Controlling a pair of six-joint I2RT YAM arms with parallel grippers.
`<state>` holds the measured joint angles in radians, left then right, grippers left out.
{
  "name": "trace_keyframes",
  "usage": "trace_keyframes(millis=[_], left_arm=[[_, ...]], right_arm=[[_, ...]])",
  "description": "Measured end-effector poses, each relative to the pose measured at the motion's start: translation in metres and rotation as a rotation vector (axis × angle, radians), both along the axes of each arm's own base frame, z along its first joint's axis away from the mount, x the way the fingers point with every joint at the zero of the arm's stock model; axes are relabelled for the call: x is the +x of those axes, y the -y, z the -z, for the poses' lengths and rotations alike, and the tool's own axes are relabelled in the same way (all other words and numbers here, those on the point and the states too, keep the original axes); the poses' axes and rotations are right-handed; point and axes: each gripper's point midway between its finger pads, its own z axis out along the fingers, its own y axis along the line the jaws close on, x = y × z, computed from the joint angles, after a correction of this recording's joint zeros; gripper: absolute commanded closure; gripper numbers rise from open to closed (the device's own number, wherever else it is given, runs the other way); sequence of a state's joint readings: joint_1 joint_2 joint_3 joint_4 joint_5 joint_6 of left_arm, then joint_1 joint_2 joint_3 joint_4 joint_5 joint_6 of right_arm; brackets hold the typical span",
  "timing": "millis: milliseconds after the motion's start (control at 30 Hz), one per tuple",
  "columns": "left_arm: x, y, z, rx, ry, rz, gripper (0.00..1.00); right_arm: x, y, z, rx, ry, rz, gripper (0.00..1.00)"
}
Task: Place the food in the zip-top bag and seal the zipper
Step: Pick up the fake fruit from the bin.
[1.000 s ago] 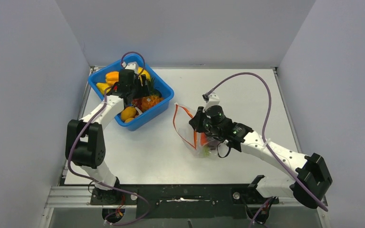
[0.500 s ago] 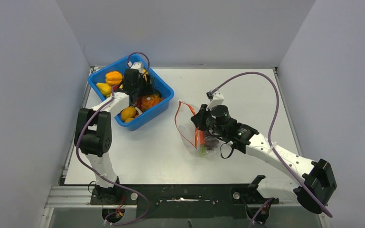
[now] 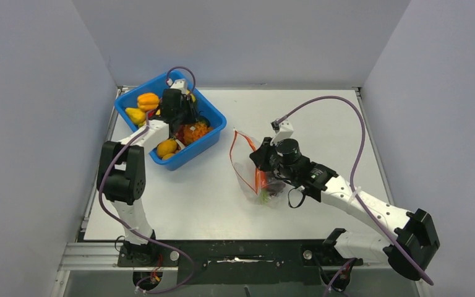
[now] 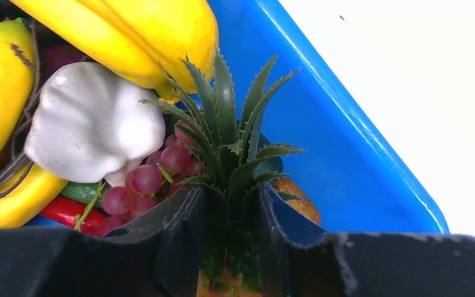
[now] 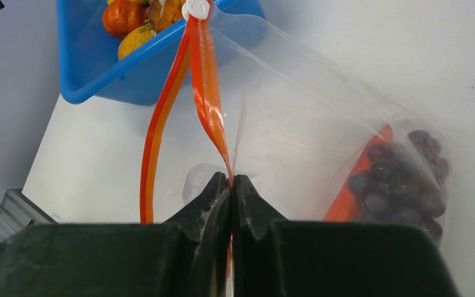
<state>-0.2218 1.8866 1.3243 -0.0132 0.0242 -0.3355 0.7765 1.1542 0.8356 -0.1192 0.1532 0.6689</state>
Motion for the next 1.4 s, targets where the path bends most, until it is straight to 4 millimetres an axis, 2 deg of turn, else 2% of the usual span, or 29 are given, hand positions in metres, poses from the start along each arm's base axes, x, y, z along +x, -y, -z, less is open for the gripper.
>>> trace_keyframes(millis=[100,200,367,567,767,1033,1200,1400], left_arm=[[-0.005,-0.002,-0.009,0.002,0.012,-0.008,0.92],[-0.013,-0.004,-0.029,0.0,0.041,-0.019,0.94],[-0.032,-0.009,-0.08,-0.026,0.138,-0.042,0.95],[-0.073,-0.001,-0.14,-0.09,0.249,-0.024,0.96],[-0.124,0.018,-0.177,-0.206,0.316,0.041,0.98],[-0.184,0.05,-0.201,-0.423,0.326,0.149,0.98],[-0.203,0.065,-0.219,-0.57,0.347,0.207,0.99],[-0.218,0.083,-0.22,-0.709,0.339,0.266,1.0]], right_arm=[[-0.001,0.002,-0.006,0.027,0.0,0.013,1.0],[-0.002,0.004,-0.013,0.059,0.01,0.023,1.0],[-0.004,0.008,-0.012,0.097,0.001,0.049,1.0],[-0.007,0.009,0.0,0.134,-0.035,0.071,1.0],[-0.004,0.005,-0.008,0.199,-0.042,0.091,1.0],[0.004,-0.005,-0.008,0.245,-0.07,0.107,1.0],[0.008,-0.011,-0.006,0.263,-0.084,0.107,1.0],[0.009,-0.015,-0.008,0.285,-0.087,0.105,1.0]])
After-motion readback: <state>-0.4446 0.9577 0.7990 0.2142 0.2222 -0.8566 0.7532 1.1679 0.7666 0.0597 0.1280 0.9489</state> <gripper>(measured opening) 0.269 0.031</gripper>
